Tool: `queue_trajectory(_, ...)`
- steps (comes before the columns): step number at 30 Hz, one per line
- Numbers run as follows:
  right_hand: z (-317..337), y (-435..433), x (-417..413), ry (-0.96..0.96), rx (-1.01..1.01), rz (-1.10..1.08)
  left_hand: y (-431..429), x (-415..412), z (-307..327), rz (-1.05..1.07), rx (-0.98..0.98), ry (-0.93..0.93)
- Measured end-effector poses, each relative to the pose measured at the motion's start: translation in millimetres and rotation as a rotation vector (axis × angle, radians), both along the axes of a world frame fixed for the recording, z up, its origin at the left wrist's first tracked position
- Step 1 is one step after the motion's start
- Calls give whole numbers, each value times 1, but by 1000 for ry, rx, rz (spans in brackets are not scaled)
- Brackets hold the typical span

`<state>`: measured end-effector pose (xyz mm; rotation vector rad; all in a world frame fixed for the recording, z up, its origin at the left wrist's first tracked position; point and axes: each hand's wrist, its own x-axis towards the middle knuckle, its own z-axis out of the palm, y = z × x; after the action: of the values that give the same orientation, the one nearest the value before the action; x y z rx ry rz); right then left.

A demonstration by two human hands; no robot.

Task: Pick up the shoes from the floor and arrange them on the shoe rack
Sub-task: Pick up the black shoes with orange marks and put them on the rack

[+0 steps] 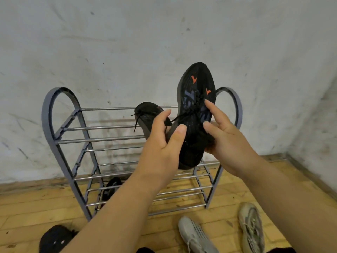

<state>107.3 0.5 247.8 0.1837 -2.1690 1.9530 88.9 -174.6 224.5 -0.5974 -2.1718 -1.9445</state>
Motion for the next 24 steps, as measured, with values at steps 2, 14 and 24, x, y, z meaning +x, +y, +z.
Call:
queue_trajectory(2,2,15,5,0,53,-64,2,-11,-5,157,-83,9)
queue_trajectory(14,-23,87,24,-173,371,-183,12,-44,-27,217,217,-424)
queue_trajectory(24,-33,107,33,-196,362,-220,-12,-15,-6,218,331,-315)
